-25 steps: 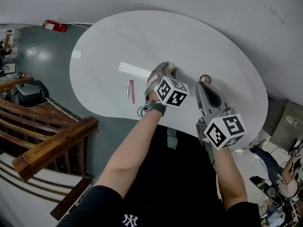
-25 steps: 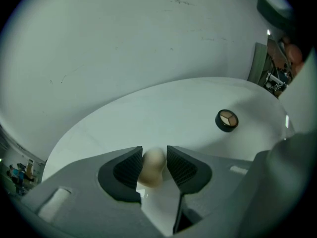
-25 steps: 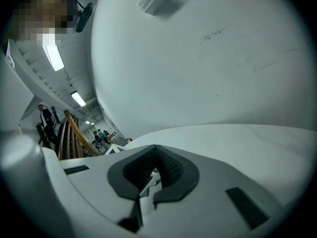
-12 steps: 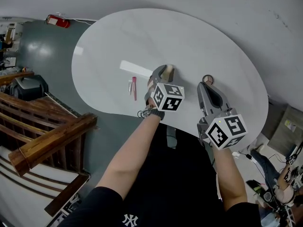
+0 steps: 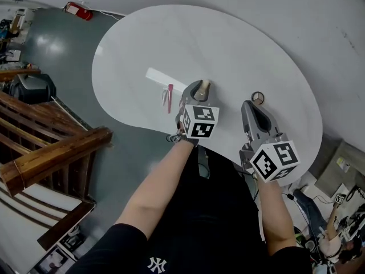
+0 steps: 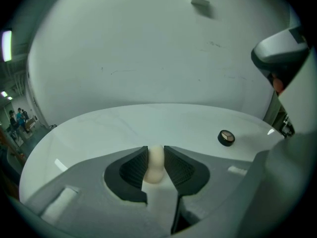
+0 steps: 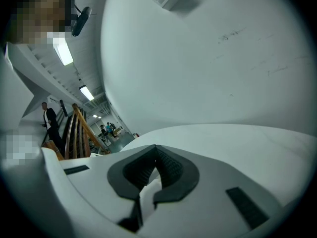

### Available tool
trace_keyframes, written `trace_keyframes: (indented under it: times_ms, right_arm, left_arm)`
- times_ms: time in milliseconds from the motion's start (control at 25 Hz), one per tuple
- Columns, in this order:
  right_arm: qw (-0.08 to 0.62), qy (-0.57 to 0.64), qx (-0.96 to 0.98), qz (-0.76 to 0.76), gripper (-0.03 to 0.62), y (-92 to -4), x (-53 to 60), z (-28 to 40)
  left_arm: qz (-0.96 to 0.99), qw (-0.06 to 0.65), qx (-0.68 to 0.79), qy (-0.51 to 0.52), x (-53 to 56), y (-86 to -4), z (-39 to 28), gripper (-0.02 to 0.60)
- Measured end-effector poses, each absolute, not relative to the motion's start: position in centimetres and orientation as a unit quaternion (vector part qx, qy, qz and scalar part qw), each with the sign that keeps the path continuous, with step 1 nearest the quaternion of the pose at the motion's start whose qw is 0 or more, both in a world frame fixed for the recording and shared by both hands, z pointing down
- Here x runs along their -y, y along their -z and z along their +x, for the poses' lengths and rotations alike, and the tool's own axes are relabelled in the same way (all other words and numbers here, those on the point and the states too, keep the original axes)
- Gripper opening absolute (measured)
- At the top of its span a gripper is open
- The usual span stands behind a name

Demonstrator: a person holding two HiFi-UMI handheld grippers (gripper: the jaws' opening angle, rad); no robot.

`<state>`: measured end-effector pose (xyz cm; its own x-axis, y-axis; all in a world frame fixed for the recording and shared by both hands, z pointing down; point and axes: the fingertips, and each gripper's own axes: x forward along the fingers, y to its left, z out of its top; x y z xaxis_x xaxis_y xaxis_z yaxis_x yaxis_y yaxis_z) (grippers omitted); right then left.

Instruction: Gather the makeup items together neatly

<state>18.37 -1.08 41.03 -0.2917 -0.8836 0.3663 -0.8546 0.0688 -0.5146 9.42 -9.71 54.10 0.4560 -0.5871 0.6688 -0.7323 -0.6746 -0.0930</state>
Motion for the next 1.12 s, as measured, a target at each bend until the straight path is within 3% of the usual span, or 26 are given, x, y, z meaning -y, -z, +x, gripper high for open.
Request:
trace_keyframes:
  times_ms: [600, 1120]
  right_arm:
    - [-0.001, 0.324, -0.767, -0.554, 0.014, -40.1, 1.9, 12.2]
    - [-0.035, 0.323, -0.77, -0.549, 0.014, -40.8, 1.3, 9.9]
  left_arm:
    - [0.803, 0.15, 0.473, -0.33, 7.6, -54.5, -0.8, 0.109]
    - [0.829, 0.191, 0.469, -0.237, 9.3, -55.2, -1.7, 0.109]
